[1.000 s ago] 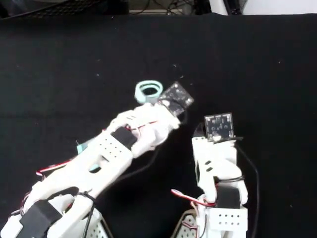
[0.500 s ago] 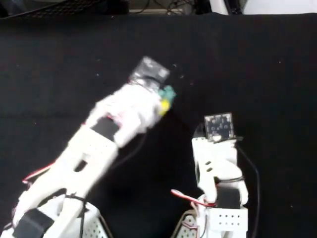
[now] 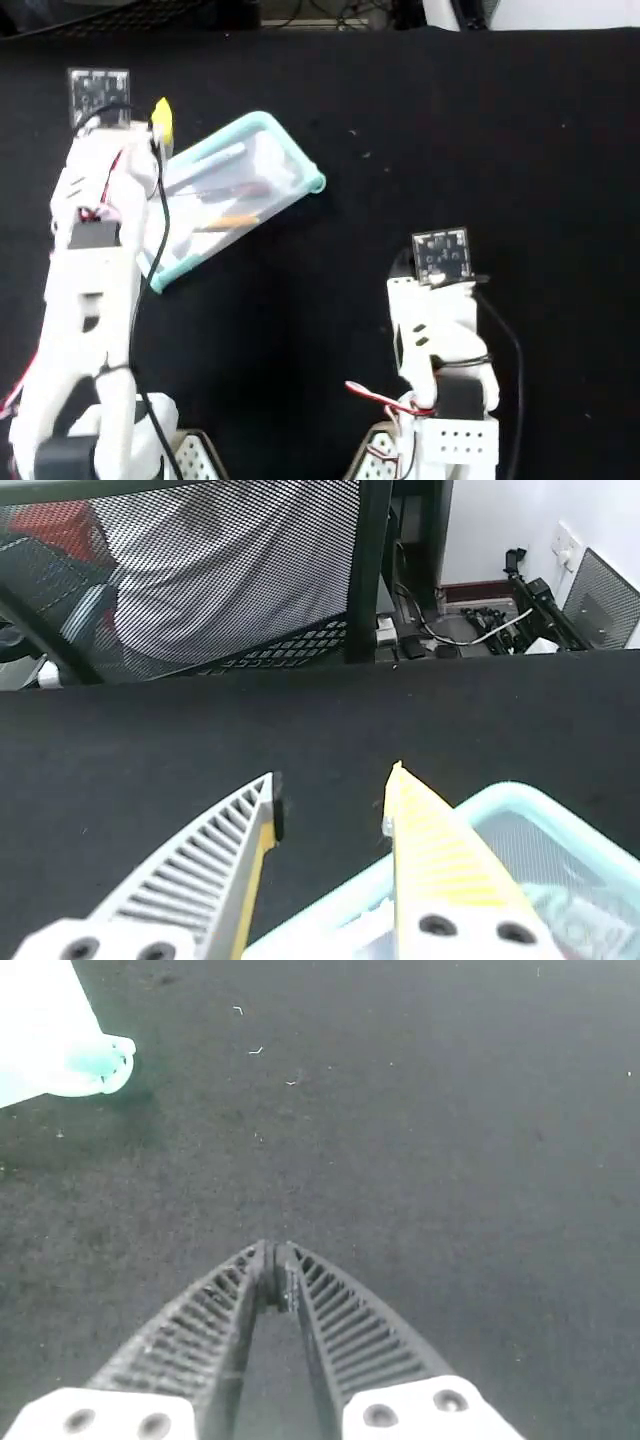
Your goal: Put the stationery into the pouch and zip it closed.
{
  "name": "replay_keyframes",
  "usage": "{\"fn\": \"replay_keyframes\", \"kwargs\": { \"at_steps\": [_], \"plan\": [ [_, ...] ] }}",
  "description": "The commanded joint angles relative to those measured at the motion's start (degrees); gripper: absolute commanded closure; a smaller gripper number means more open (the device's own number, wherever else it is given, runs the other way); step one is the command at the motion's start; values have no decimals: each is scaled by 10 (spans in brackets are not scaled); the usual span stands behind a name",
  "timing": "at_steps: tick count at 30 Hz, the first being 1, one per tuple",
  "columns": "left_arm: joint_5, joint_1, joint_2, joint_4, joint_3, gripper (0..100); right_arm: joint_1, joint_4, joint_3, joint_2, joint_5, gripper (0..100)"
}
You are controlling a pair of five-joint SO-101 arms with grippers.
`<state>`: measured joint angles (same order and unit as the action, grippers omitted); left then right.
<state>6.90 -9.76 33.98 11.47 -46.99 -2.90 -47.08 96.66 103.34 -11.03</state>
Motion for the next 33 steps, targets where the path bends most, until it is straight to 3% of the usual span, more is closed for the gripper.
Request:
{"fn": "replay_keyframes", "kwargs": {
  "at_steps": [1, 5, 14, 19, 25, 29, 33],
  "plan": [
    [0, -7, 130, 70, -73, 816, 3, -1, -1, 31, 3, 984],
    [2, -18, 308, 168, -182, 969, 4, 0, -1, 35, 3, 981],
    [75, -105, 723, 261, -502, 964, 4, 0, -1, 35, 3, 980],
    [84, -160, 649, 280, -505, 964, 12, 0, -1, 34, -1, 980],
    [83, -156, 648, 386, -506, 964, 106, 0, -1, 36, -2, 980],
    [-12, -122, 648, 425, -506, 964, 140, -17, -1, 30, -1, 980],
    [-91, -85, 660, 458, -506, 964, 124, -127, -1, 35, -1, 983]
  ]
}}
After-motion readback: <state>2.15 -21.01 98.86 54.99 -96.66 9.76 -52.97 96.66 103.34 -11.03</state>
